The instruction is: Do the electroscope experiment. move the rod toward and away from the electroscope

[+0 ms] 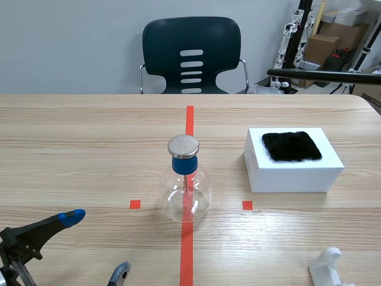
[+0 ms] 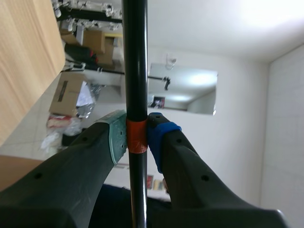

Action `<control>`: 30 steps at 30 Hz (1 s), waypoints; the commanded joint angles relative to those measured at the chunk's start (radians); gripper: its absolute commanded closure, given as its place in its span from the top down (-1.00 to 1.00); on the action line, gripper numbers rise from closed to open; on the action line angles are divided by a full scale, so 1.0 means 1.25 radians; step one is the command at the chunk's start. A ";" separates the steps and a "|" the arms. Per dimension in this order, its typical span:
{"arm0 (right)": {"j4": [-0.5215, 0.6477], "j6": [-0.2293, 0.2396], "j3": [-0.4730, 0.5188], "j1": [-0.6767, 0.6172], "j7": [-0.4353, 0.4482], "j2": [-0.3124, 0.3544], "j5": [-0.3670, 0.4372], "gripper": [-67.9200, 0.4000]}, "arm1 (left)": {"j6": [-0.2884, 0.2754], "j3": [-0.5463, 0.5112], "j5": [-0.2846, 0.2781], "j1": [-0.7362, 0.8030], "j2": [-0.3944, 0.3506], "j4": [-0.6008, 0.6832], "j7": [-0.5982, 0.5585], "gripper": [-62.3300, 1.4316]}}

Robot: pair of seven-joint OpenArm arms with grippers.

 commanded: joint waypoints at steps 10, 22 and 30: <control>0.003 -0.012 -0.096 0.110 -0.092 0.228 0.050 -0.95 | -0.002 -0.002 -0.005 0.000 0.000 0.007 -0.011 1.00; -0.100 -0.013 -0.297 0.298 -0.102 0.347 -0.012 -0.95 | -0.002 -0.002 -0.005 0.000 0.000 0.007 -0.011 1.00; -0.145 -0.012 -0.406 0.396 -0.089 0.353 -0.087 -0.95 | -0.002 -0.002 -0.005 0.000 0.000 0.007 -0.011 1.00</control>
